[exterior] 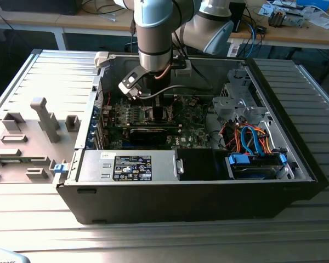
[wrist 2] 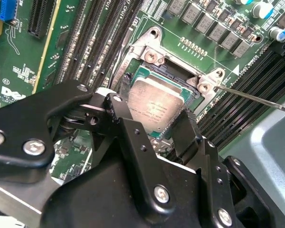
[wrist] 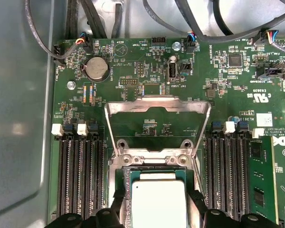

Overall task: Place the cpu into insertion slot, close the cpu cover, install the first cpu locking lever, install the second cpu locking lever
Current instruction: 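Place the cpu into insertion slot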

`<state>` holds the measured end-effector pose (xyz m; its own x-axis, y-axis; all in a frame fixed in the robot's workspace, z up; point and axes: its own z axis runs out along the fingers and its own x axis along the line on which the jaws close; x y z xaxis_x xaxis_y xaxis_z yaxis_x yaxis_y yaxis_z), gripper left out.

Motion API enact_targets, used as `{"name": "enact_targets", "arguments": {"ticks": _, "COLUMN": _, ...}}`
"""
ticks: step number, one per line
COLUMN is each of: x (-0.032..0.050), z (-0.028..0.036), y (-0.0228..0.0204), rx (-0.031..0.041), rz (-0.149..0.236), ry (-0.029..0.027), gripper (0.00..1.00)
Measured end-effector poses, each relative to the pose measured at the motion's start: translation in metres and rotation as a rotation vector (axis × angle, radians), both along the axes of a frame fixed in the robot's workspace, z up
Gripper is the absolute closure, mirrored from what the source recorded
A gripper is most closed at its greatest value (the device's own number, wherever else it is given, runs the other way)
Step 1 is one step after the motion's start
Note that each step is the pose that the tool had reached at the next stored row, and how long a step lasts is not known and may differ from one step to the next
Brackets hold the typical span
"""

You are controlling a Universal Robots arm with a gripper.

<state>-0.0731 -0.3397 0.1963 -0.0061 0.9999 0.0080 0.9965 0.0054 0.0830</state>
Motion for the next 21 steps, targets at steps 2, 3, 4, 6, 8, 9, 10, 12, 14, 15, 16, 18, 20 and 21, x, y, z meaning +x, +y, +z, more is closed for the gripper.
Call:
{"name": "enact_targets", "arguments": {"ticks": 2, "x": -0.0001, "z": 0.0002, "y": -0.0001, "rx": -0.0005, "rz": 0.0, "ry": 0.0004, "gripper": 0.38}}
{"name": "enact_targets", "arguments": {"ticks": 3, "x": -0.0001, "z": 0.0002, "y": -0.0001, "rx": -0.0006, "rz": 0.0, "ry": 0.0004, "gripper": 0.38}}
{"name": "enact_targets", "arguments": {"ticks": 4, "x": -0.0001, "z": 0.0001, "y": 0.0, "rx": -0.0006, "rz": 0.0, "ry": 0.0004, "gripper": 0.38}}
{"name": "enact_targets", "arguments": {"ticks": 6, "x": -0.0001, "z": 0.0001, "y": 0.0021, "rx": -0.0005, "rz": 0.0, "ry": 0.0003, "gripper": 0.38}}
{"name": "enact_targets", "arguments": {"ticks": 8, "x": -0.0001, "z": 0.0002, "y": 0.0041, "rx": -0.0007, "rz": 0.0, "ry": 0.0005, "gripper": 0.38}}
{"name": "enact_targets", "arguments": {"ticks": 9, "x": -0.0001, "z": 0.0001, "y": 0.0046, "rx": -0.0007, "rz": 0.0, "ry": 0.0004, "gripper": 0.38}}
{"name": "enact_targets", "arguments": {"ticks": 10, "x": -0.0001, "z": 0.0002, "y": 0.0052, "rx": -0.0008, "rz": 0.0, "ry": 0.0005, "gripper": 0.38}}
{"name": "enact_targets", "arguments": {"ticks": 12, "x": 0.0, "z": 0.0001, "y": 0.0059, "rx": -0.0005, "rz": 0.0, "ry": 0.0005, "gripper": 0.38}}
{"name": "enact_targets", "arguments": {"ticks": 14, "x": 0.0, "z": 0.0001, "y": 0.006, "rx": -0.0005, "rz": 0.0, "ry": 0.0004, "gripper": 0.38}}
{"name": "enact_targets", "arguments": {"ticks": 15, "x": 0.0, "z": 0.0003, "y": 0.006, "rx": -0.0004, "rz": 0.0, "ry": 0.0003, "gripper": 0.38}}
{"name": "enact_targets", "arguments": {"ticks": 16, "x": 0.0001, "z": 0.001, "y": 0.0061, "rx": 0.0002, "rz": 0.0, "ry": -0.0002, "gripper": 0.38}}
{"name": "enact_targets", "arguments": {"ticks": 18, "x": 0.0, "z": 0.0015, "y": 0.0052, "rx": -0.0003, "rz": 0.0, "ry": 0.0001, "gripper": 0.38}}
{"name": "enact_targets", "arguments": {"ticks": 20, "x": 0.0, "z": 0.0015, "y": 0.0034, "rx": -0.0005, "rz": 0.0, "ry": 0.0001, "gripper": 0.38}}
{"name": "enact_targets", "arguments": {"ticks": 21, "x": 0.0, "z": 0.0015, "y": 0.0021, "rx": -0.0005, "rz": 0.0, "ry": 0.0001, "gripper": 0.38}}
